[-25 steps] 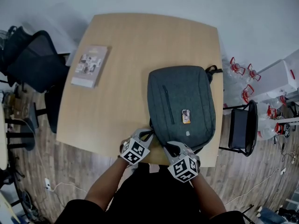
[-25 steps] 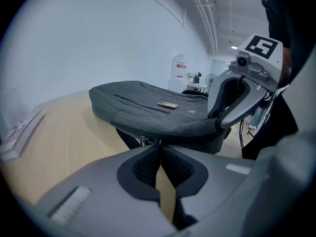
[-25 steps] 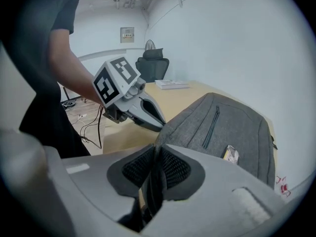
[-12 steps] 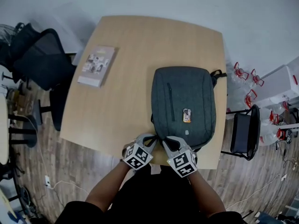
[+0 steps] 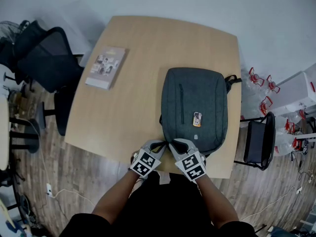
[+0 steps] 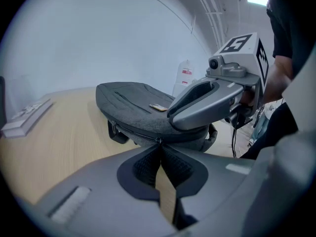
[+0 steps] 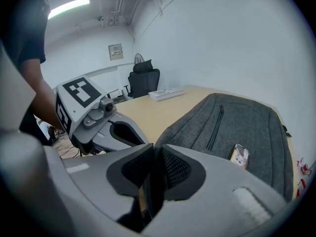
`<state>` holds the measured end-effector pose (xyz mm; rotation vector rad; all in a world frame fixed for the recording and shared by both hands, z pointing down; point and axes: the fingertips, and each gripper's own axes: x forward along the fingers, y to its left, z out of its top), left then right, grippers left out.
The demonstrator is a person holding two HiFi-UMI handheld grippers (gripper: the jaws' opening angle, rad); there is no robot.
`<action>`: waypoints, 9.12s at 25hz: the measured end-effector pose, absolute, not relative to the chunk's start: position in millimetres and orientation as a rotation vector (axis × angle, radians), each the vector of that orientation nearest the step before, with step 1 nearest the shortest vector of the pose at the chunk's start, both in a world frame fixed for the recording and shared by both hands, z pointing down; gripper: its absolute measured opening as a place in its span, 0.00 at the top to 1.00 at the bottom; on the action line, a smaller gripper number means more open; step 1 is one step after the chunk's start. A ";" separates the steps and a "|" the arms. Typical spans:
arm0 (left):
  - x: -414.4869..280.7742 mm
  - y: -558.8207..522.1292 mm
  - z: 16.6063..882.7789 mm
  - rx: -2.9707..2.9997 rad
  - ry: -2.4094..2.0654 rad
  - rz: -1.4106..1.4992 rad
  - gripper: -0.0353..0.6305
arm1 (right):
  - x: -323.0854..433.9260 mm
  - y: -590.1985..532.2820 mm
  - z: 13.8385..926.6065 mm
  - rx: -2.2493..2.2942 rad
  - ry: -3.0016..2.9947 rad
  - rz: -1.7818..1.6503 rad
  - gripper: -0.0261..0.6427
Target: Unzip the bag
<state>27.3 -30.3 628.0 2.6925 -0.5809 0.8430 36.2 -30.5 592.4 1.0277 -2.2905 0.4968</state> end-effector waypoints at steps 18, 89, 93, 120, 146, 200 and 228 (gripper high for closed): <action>17.8 -39.2 630.6 2.656 -0.566 0.790 0.91 | 91.5 28.6 617.2 0.765 -2.127 0.166 0.72; -64.0 -79.5 599.4 2.615 -0.948 0.992 0.91 | 36.7 -31.4 596.3 0.742 -2.198 0.275 0.92; -63.9 -76.5 600.6 2.607 -0.941 0.974 0.91 | 30.0 -35.9 595.4 0.759 -2.208 0.290 0.92; -31.3 -46.9 606.5 2.601 -0.877 0.890 0.91 | -3.2 -39.5 576.5 0.684 -2.377 0.193 0.83; -84.5 -67.5 600.5 2.544 -1.020 0.952 0.91 | 16.4 -51.1 596.7 0.579 -2.249 0.128 0.92; -86.7 -77.5 618.3 2.554 -1.067 1.023 0.91 | 1.3 -35.4 615.0 0.819 -2.248 0.490 0.93; -62.8 -36.7 610.7 2.630 -0.962 1.032 0.91 | -34.3 -35.8 592.9 0.767 -2.313 0.458 0.91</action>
